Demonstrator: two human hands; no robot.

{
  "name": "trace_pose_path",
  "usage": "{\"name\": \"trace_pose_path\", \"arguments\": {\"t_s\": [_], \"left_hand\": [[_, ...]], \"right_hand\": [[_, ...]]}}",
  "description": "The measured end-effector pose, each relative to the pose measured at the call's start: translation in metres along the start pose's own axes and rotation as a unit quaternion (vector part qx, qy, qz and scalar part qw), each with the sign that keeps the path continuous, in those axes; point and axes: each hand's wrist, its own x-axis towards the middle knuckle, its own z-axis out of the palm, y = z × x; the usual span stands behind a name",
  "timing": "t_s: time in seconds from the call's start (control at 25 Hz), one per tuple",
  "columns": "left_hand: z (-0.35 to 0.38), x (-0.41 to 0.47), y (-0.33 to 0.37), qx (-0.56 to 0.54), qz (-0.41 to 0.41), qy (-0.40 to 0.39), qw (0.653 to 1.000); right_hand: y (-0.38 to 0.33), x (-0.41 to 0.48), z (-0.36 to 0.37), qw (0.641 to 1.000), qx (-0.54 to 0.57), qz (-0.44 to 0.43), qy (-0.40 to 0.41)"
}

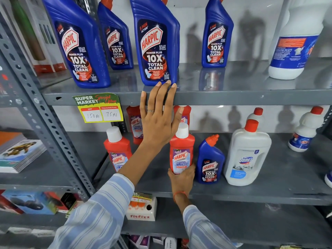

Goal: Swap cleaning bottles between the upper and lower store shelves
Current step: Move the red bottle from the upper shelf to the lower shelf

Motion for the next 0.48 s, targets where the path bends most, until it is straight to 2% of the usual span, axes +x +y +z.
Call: {"name": "trace_pose_path", "arguments": {"t_s": [0.24,0.4,0.48], "left_hand": [[-0.001,0.0,0.003,0.004,-0.011,-0.003,1.0],[0.0,-0.003,0.022,0.022,-0.063,-0.014,0.998],[0.002,-0.006,0.033,0.019,-0.056,-0.026,0.998]], "right_hand": [[0.012,-0.022,-0.019,1.0,0.011,-0.028,-0.008],[0.018,-0.022,-0.052,0.99,0.007,-0.114,0.082],[0.018,-0.004,-0.067,0.982,-0.009,-0.126,0.141]]}}
